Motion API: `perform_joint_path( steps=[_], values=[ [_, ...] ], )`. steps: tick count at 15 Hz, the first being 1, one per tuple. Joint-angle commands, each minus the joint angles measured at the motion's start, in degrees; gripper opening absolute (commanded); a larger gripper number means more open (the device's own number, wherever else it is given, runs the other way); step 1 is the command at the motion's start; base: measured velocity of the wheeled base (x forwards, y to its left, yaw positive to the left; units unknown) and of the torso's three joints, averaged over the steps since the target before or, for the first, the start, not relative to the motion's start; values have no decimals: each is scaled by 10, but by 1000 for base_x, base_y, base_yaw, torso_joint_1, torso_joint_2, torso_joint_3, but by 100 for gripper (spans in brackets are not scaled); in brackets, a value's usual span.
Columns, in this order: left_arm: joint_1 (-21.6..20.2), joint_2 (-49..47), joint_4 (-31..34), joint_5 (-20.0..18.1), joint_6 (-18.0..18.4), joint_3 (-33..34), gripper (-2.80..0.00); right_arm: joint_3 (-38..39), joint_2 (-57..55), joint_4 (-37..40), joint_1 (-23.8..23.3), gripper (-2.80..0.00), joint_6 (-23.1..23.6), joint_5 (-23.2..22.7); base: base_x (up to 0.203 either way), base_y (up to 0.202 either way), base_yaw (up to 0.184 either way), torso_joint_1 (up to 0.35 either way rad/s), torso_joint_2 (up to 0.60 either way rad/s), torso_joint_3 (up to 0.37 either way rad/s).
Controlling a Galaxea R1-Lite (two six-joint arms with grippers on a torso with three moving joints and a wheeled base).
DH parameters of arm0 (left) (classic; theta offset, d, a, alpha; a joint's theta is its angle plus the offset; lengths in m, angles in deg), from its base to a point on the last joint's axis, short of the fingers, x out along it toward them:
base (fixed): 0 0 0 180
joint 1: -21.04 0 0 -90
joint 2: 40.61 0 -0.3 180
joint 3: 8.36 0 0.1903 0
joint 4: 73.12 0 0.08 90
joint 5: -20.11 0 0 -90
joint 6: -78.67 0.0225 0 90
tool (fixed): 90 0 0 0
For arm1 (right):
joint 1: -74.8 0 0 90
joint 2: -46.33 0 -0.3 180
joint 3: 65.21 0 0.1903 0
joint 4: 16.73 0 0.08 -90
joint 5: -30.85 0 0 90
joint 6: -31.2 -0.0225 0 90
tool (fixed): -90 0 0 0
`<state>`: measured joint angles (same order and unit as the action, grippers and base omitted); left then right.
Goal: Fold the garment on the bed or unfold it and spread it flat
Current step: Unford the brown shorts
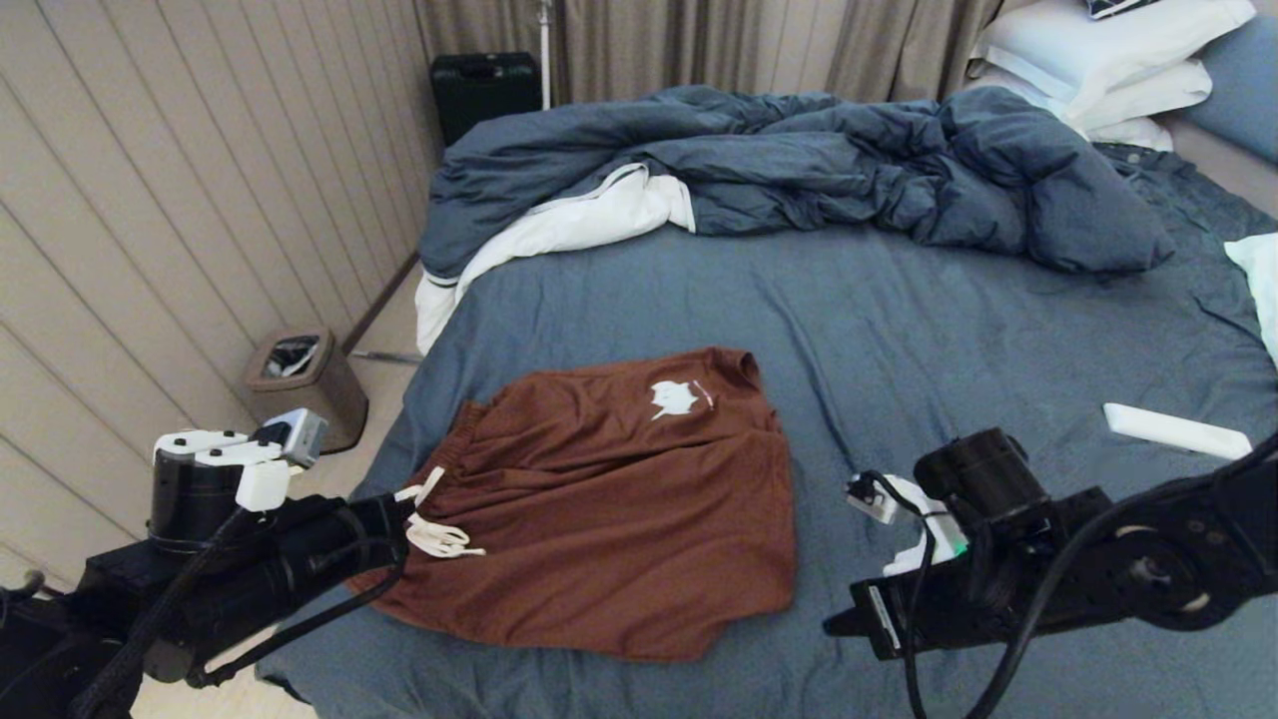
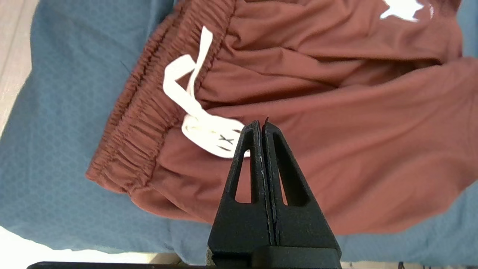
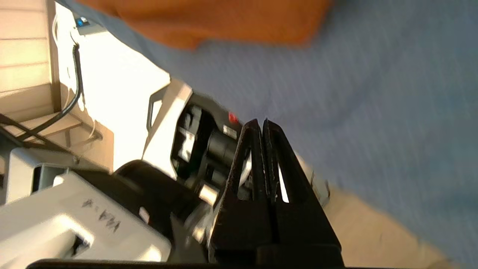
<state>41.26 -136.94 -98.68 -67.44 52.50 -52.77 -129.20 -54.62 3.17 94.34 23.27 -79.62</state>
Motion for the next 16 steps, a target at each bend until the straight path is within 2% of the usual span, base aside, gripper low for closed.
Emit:
perform_joint_path(
  steps=[1, 3, 4, 5, 9, 16],
  values=[
    [0, -4, -20, 0, -1, 11, -280, 14, -34, -40, 7, -280, -2, 1, 0, 0, 0, 0, 0, 0],
    [1, -3, -20, -1, -1, 13, -280, 12, -43, -42, 8, -280, -2, 7, 0, 0, 0, 0, 0, 0],
    [2, -3, -21, -1, -1, 14, -280, 9, -52, -43, 12, -28, -4, 23, 0, 0, 0, 0, 0, 0],
    [2, -3, -20, -1, -1, 14, -280, 3, -61, -45, 17, 0, -8, 51, 0, 0, 0, 0, 0, 0],
    [6, -7, -20, -3, 0, 14, -280, -11, -82, -63, 19, 0, -11, 61, 0, 0, 0, 0, 0, 0],
    [14, -23, -21, 0, 1, 14, -280, -11, -135, -180, 40, 0, -29, 61, 0, 0, 0, 0, 0, 0]
  ],
)
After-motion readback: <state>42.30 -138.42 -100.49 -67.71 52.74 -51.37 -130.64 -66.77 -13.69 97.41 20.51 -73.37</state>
